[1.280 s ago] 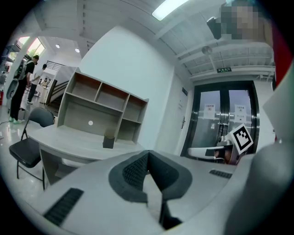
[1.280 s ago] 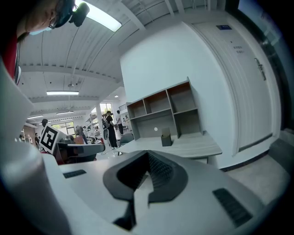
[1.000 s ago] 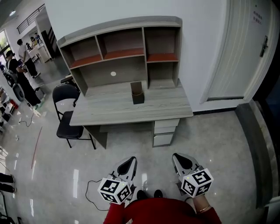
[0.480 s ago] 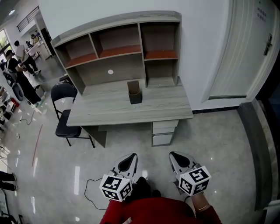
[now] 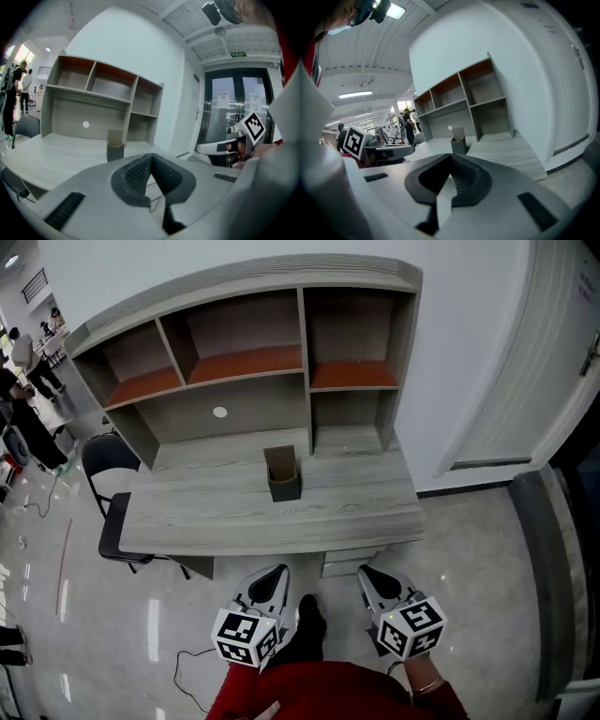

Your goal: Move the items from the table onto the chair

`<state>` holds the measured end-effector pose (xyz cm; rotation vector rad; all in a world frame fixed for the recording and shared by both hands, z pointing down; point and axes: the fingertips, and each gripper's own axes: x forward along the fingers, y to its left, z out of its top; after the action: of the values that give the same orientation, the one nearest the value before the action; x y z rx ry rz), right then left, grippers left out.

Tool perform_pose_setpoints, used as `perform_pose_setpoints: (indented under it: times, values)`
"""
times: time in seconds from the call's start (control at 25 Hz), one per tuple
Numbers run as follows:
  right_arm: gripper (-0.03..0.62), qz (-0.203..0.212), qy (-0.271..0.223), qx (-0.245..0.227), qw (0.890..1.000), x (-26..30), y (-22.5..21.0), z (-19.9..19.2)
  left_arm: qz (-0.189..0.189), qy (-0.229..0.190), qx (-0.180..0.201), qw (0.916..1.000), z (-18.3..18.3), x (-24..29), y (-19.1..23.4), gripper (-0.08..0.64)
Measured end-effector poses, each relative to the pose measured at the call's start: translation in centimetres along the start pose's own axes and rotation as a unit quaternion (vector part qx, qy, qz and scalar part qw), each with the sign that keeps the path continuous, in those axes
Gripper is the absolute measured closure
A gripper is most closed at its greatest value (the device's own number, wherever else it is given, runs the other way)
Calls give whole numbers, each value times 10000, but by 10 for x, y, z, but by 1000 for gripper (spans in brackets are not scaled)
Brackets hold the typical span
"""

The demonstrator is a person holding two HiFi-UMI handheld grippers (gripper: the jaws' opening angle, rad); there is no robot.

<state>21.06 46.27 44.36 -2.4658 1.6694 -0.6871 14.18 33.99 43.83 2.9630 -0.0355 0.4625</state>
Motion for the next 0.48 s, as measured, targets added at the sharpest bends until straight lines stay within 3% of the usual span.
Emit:
perform_pose_setpoints:
  times: [0.24, 0.48]
  values:
    - [580, -180, 119, -1, 9998, 70, -35, 45, 85, 156, -80, 9998, 30, 71, 57, 552]
    - [580, -86, 311, 32, 9995, 104, -53, 59, 331, 407, -220, 9984, 26, 105, 78, 552]
